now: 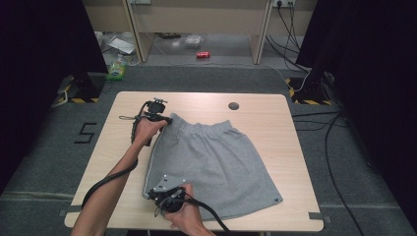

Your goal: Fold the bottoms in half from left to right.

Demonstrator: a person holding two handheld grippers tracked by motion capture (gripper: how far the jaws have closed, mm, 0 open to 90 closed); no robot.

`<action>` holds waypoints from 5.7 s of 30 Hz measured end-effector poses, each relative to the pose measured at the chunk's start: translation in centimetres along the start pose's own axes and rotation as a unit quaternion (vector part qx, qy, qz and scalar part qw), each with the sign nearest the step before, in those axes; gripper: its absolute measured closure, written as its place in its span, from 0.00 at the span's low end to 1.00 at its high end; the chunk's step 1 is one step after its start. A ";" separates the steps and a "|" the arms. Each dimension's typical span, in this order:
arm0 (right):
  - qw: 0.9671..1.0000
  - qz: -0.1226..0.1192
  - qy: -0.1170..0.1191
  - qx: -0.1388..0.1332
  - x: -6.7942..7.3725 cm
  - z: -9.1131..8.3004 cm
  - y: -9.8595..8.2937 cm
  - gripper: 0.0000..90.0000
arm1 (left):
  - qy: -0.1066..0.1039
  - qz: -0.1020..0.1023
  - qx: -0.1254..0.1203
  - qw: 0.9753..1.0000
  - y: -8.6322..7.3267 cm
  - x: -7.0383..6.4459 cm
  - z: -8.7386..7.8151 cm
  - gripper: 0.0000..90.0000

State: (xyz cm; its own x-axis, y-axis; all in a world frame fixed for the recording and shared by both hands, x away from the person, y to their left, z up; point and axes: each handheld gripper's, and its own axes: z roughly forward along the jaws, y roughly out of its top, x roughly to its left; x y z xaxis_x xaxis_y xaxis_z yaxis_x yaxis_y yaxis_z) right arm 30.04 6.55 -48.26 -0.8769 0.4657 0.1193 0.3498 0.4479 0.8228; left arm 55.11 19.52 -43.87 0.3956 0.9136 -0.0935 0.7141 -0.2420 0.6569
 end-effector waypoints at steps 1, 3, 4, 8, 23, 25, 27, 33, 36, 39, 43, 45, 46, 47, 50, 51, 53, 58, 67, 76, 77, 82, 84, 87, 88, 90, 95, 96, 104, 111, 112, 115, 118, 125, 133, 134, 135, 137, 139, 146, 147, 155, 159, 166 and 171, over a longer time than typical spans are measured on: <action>1.000 0.000 0.000 0.000 0.0 0.0 0.0 0.96 | 0.000 0.000 0.000 1.000 0.0 0.0 0.0 0.88; 1.000 0.004 -0.008 -0.020 -0.5 -1.7 0.1 0.96 | 0.003 0.007 0.000 1.000 0.6 -0.9 -0.2 0.88; 1.000 0.004 -0.008 -0.020 -0.5 -1.7 0.1 0.96 | 0.002 0.010 0.001 1.000 1.1 -1.4 -0.3 0.88; 0.998 0.023 -0.021 -0.049 -1.5 -5.3 -0.5 0.96 | -0.007 0.013 -0.006 1.000 2.4 -3.2 -0.7 0.88; 0.990 0.078 -0.072 -0.092 -4.4 -12.1 -3.7 0.96 | -0.028 0.037 -0.005 0.999 5.5 -9.6 0.2 0.88; 0.988 0.089 -0.083 -0.094 -5.0 -13.1 -4.5 0.96 | -0.038 0.039 -0.007 0.999 5.9 -10.7 0.5 0.88; 0.987 0.091 -0.088 -0.095 -5.2 -13.4 -4.7 0.96 | -0.042 0.040 -0.007 0.998 6.3 -11.6 0.8 0.88; 0.981 0.115 -0.115 -0.106 -6.4 -16.3 -6.8 0.96 | -0.057 0.046 -0.007 0.997 7.3 -14.7 2.1 0.88; 0.975 0.134 -0.133 -0.117 -7.1 -18.3 -8.2 0.96 | -0.067 0.049 -0.008 0.997 7.7 -16.4 2.7 0.88; 0.973 0.141 -0.140 -0.121 -7.3 -19.1 -8.7 0.96 | -0.073 0.056 -0.007 0.996 7.9 -17.8 3.3 0.88; 0.967 0.155 -0.158 -0.129 -7.8 -20.9 -10.2 0.96 | -0.076 0.063 -0.004 0.995 8.1 -19.7 4.2 0.88; 0.965 0.162 -0.164 -0.127 -7.9 -21.5 -11.0 0.96 | -0.079 0.063 -0.004 0.995 8.1 -20.3 4.5 0.88; 0.965 0.162 -0.164 -0.127 -7.9 -21.5 -11.0 0.96 | -0.079 0.063 -0.004 0.995 8.1 -20.3 4.5 0.88; 0.963 0.168 -0.168 -0.129 -7.9 -22.0 -11.7 0.96 | -0.083 0.061 -0.004 0.995 8.1 -20.7 4.8 0.88; 0.960 0.175 -0.173 -0.130 -8.1 -22.4 -12.2 0.96 | -0.084 0.057 -0.004 0.995 8.0 -21.0 5.1 0.88; 0.960 0.177 -0.176 -0.130 -8.2 -22.6 -12.3 0.96 | -0.085 0.056 -0.005 0.995 8.0 -21.2 5.3 0.87; 0.958 0.181 -0.178 -0.130 -8.3 -22.9 -12.6 0.96 | -0.093 0.053 -0.004 0.994 7.9 -21.4 5.7 0.86; 0.958 0.182 -0.183 -0.124 -8.8 -22.9 -12.9 0.96 | -0.114 0.033 -0.015 0.993 7.7 -21.8 6.1 0.69; 0.952 0.195 -0.196 -0.129 -9.5 -24.0 -13.3 0.96 | -0.107 0.043 -0.015 0.993 7.3 -19.4 4.9 0.52; 0.942 0.207 -0.224 -0.140 -9.5 -26.2 -14.6 0.96 | -0.077 0.030 0.006 0.997 6.1 -14.2 3.9 0.50; 0.940 0.208 -0.231 -0.139 -9.6 -26.5 -14.8 0.96 | -0.077 0.030 0.006 0.997 6.1 -14.2 3.9 0.50; 0.939 0.213 -0.240 -0.125 -10.1 -26.8 -15.5 0.96 | -0.073 0.020 0.016 0.997 5.1 -12.3 3.9 0.49; 0.941 0.215 -0.239 -0.111 -10.3 -26.6 -15.7 0.95 | -0.072 0.018 0.022 0.997 4.8 -11.7 4.0 0.48; 0.939 0.228 -0.234 -0.105 -10.6 -26.7 -16.0 0.87 | -0.073 0.012 0.020 0.997 4.5 -11.2 4.0 0.48; 0.939 0.229 -0.234 -0.106 -10.7 -26.8 -15.9 0.84 | -0.073 0.011 0.022 0.997 4.3 -11.0 4.1 0.48; 0.937 0.233 -0.236 -0.112 -10.7 -26.9 -15.9 0.80 | -0.073 0.012 0.028 0.997 4.0 -10.6 4.1 0.48; 0.942 0.202 -0.250 -0.096 -12.5 -26.8 -13.6 0.70 | -0.074 0.004 0.030 0.997 3.4 -9.9 4.3 0.47; 0.942 0.202 -0.250 -0.096 -12.5 -26.8 -13.6 0.70 | -0.075 0.006 0.032 0.997 3.2 -9.8 4.3 0.47; 0.944 0.193 -0.266 -0.010 -17.7 -22.5 -11.4 0.71 | -0.082 -0.004 0.033 0.996 2.7 -8.7 4.1 0.46; 0.943 0.197 -0.266 0.035 -19.1 -21.0 -11.5 0.72 | -0.081 -0.008 0.035 0.996 2.4 -8.0 3.8 0.46; 0.943 0.196 -0.267 0.041 -19.3 -20.8 -11.7 0.72 | -0.079 -0.008 0.036 0.996 2.4 -7.9 3.8 0.46; 0.945 0.197 -0.255 0.060 -19.6 -20.2 -12.0 0.79 | -0.082 -0.011 0.035 0.996 2.3 -7.7 3.9 0.46; 0.947 0.193 -0.247 0.075 -19.8 -20.0 -12.4 0.93 | -0.083 -0.012 0.039 0.996 2.1 -7.7 4.1 0.45; 0.946 0.183 -0.261 0.052 -20.6 -21.9 -11.7 0.97 | -0.088 -0.014 0.039 0.995 2.0 -7.9 4.3 0.45; 0.939 0.225 -0.257 0.045 -21.1 -22.3 -13.1 0.80 | -0.088 -0.018 0.038 0.995 2.0 -7.8 4.4 0.45; 0.940 0.222 -0.257 0.033 -20.2 -22.9 -12.7 0.70 | -0.089 -0.017 0.039 0.995 1.9 -7.9 4.5 0.44; 0.940 0.221 -0.258 0.031 -19.6 -23.2 -12.6 0.65 | -0.089 -0.017 0.041 0.995 1.8 -7.8 4.6 0.44; 0.941 0.218 -0.257 0.033 -18.8 -23.3 -12.5 0.62 | -0.088 -0.017 0.042 0.995 1.7 -7.8 4.7 0.44; 0.947 0.197 -0.251 0.043 -16.0 -22.9 -12.6 0.55 | -0.088 -0.018 0.043 0.995 1.6 -7.7 4.7 0.44; 0.942 0.166 -0.278 0.091 -13.1 -22.5 -13.3 0.55 | -0.089 -0.019 0.041 0.995 1.4 -7.6 4.5 0.44; 0.939 0.161 -0.286 0.102 -12.9 -22.7 -13.5 0.62 | -0.091 -0.020 0.040 0.995 1.4 -7.6 4.5 0.44; 0.918 0.170 -0.334 0.125 -14.4 -25.1 -15.7 0.70 | -0.094 -0.029 0.044 0.994 1.1 -7.5 4.9 0.44; 0.918 0.175 -0.341 0.106 -14.4 -25.5 -15.2 0.61 | -0.096 -0.035 0.044 0.994 1.0 -7.8 5.3 0.43; 0.929 0.160 -0.332 0.040 -13.3 -25.2 -13.5 0.56 | -0.102 -0.029 0.054 0.993 0.7 -9.3 6.4 0.43; 0.947 0.155 -0.282 0.015 -12.4 -23.7 -12.6 0.54 | -0.092 -0.014 0.060 0.994 0.3 -10.7 7.6 0.51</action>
State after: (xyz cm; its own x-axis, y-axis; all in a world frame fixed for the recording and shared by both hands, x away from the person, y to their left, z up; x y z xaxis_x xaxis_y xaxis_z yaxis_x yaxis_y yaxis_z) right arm 28.72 -22.98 -46.95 -0.4189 0.9076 0.0294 0.5780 0.2415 0.7795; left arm 55.48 7.19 -48.31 0.4652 0.8484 -0.2526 0.7860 -0.2645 0.5588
